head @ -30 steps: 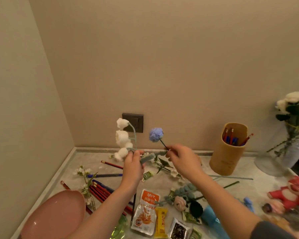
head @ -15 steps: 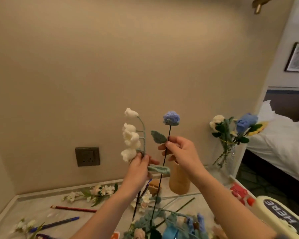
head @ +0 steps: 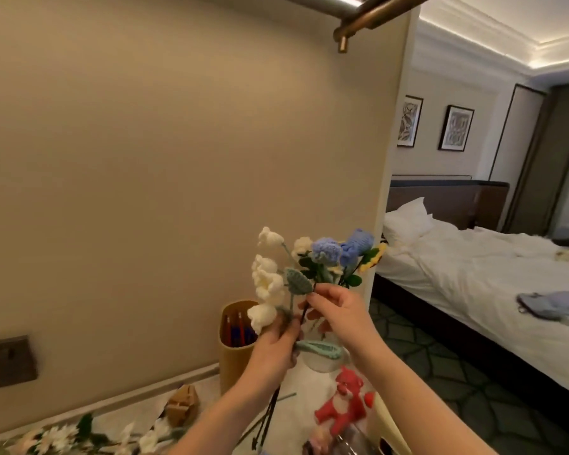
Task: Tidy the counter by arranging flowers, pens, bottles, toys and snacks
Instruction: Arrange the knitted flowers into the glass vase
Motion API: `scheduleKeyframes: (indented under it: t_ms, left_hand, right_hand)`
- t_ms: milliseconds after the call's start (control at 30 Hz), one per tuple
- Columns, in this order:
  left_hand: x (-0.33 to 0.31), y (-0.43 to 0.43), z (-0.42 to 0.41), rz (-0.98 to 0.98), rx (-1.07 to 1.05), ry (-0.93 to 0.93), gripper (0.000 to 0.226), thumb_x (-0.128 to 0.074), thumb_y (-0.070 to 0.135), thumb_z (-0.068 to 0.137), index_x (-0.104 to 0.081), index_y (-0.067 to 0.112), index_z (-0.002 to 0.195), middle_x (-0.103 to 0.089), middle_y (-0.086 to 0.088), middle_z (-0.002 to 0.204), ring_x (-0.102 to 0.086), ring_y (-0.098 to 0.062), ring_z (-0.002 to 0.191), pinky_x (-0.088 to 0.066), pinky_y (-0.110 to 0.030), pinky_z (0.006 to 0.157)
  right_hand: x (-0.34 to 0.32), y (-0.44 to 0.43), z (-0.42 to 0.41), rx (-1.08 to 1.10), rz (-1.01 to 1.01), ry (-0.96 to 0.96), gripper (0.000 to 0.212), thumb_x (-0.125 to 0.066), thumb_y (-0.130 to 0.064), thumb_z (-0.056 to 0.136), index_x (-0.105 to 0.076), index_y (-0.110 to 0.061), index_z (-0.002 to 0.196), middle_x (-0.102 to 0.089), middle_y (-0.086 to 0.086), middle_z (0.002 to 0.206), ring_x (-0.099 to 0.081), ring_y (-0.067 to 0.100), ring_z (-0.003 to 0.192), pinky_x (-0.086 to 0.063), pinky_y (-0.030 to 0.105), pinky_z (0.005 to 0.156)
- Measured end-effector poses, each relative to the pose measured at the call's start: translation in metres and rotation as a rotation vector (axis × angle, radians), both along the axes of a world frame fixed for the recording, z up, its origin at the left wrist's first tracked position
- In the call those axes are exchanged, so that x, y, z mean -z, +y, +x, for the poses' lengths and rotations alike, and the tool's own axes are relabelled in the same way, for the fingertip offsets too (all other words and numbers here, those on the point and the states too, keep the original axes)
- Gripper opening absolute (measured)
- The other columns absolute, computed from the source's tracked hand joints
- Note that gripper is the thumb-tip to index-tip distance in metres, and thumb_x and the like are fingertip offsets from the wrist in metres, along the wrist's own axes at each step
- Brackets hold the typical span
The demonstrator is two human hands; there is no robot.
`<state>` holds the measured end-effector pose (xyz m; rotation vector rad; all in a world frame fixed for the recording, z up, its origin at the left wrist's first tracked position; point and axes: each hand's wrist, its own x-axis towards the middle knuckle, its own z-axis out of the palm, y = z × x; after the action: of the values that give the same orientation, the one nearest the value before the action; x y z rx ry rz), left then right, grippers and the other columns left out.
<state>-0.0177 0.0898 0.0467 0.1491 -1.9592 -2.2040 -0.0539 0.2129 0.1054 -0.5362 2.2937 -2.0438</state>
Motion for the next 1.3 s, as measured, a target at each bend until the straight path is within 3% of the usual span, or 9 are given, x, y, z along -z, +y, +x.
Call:
scheduleKeyframes:
  t_ms: [167, 400, 533, 633, 800, 867, 967, 1133, 1300]
  left_hand:
    - [0.004, 0.030, -0.032, -0.008, 0.006, 0.026, 0.016, -0.047, 0.029, 0.100, -0.058, 0.024, 0.110, -0.064, 0.020, 0.061, -0.052, 0.006, 0.049, -0.040, -0.014, 0.049]
    - [-0.015, 0.039, -0.084, 0.123, -0.153, 0.030, 0.018, -0.041, 0.020, 0.102, -0.057, 0.013, 0.097, -0.071, -0.009, 0.102, -0.069, -0.011, 0.083, -0.057, -0.025, 0.067]
    - [-0.029, 0.025, -0.122, 0.183, -0.148, -0.008, 0.042, -0.036, 0.022, 0.104, -0.033, 0.007, 0.143, -0.069, -0.005, 0.105, -0.067, -0.015, 0.091, -0.058, -0.035, 0.078]
    - [-0.033, 0.020, -0.145, 0.109, -0.113, -0.012, 0.052, -0.035, 0.024, 0.104, -0.019, 0.010, 0.151, -0.069, -0.002, 0.105, -0.066, -0.015, 0.095, -0.058, -0.034, 0.079]
    - [-0.028, 0.010, -0.164, -0.146, -0.240, 0.038, 0.034, -0.036, 0.030, 0.103, -0.045, 0.010, 0.129, -0.065, -0.003, 0.106, -0.059, -0.013, 0.073, -0.052, -0.026, 0.056]
    - [-0.027, 0.008, -0.168, -0.187, -0.326, 0.026, 0.036, -0.035, 0.033, 0.103, -0.044, 0.015, 0.133, -0.061, -0.006, 0.115, -0.057, -0.014, 0.075, -0.054, -0.033, 0.069]
    - [-0.026, 0.007, -0.172, -0.049, -0.300, 0.015, 0.050, -0.036, 0.030, 0.104, -0.026, 0.010, 0.149, -0.053, -0.012, 0.134, -0.060, -0.019, 0.103, -0.051, -0.041, 0.097]
    - [-0.048, 0.008, -0.176, 0.068, -0.209, 0.084, 0.045, -0.039, 0.024, 0.103, -0.032, 0.006, 0.144, -0.056, -0.010, 0.128, -0.062, -0.018, 0.104, -0.057, -0.027, 0.080]
    - [-0.062, 0.011, -0.177, -0.117, -0.169, 0.120, 0.020, -0.039, 0.025, 0.103, -0.054, 0.013, 0.110, -0.069, -0.001, 0.108, -0.060, -0.021, 0.110, -0.045, -0.036, 0.101]
  right_hand:
    - [0.005, 0.029, -0.035, -0.007, 0.010, 0.050, 0.012, -0.062, -0.012, 0.093, -0.071, -0.020, 0.091, -0.075, -0.004, 0.078, -0.070, 0.004, 0.071, -0.055, 0.020, 0.061]
    - [-0.020, 0.055, -0.093, 0.071, 0.049, 0.301, 0.016, -0.059, -0.013, 0.095, -0.067, -0.025, 0.087, -0.074, 0.000, 0.076, -0.072, 0.017, 0.070, -0.058, 0.031, 0.056]
    - [-0.039, 0.063, -0.125, 0.193, 0.108, 0.503, 0.019, -0.059, -0.020, 0.095, -0.062, -0.034, 0.083, -0.071, -0.006, 0.077, -0.070, 0.011, 0.068, -0.060, 0.044, 0.064]
    - [-0.053, 0.059, -0.141, 0.254, 0.115, 0.598, 0.018, -0.058, -0.023, 0.095, -0.059, -0.034, 0.081, -0.068, -0.011, 0.077, -0.067, 0.008, 0.071, -0.058, 0.045, 0.065]
    - [-0.073, 0.046, -0.155, 0.257, 0.097, 0.654, 0.014, -0.057, -0.022, 0.096, -0.060, -0.030, 0.085, -0.068, -0.012, 0.078, -0.067, 0.011, 0.074, -0.058, 0.047, 0.063]
    - [-0.078, 0.041, -0.158, 0.249, 0.093, 0.664, 0.013, -0.057, -0.021, 0.096, -0.060, -0.029, 0.086, -0.068, -0.011, 0.078, -0.067, 0.012, 0.074, -0.058, 0.048, 0.062]
    - [-0.078, 0.034, -0.159, 0.227, 0.120, 0.676, 0.008, -0.058, -0.020, 0.095, -0.062, -0.023, 0.088, -0.069, -0.009, 0.079, -0.068, 0.015, 0.075, -0.058, 0.049, 0.063]
    - [-0.073, 0.036, -0.157, 0.241, 0.162, 0.706, 0.007, -0.058, -0.021, 0.095, -0.062, -0.023, 0.089, -0.070, -0.008, 0.081, -0.068, 0.014, 0.077, -0.057, 0.046, 0.066]
    - [-0.073, 0.044, -0.152, 0.281, 0.210, 0.776, 0.007, -0.057, -0.023, 0.096, -0.060, -0.025, 0.090, -0.070, -0.007, 0.082, -0.066, 0.013, 0.078, -0.055, 0.042, 0.069]
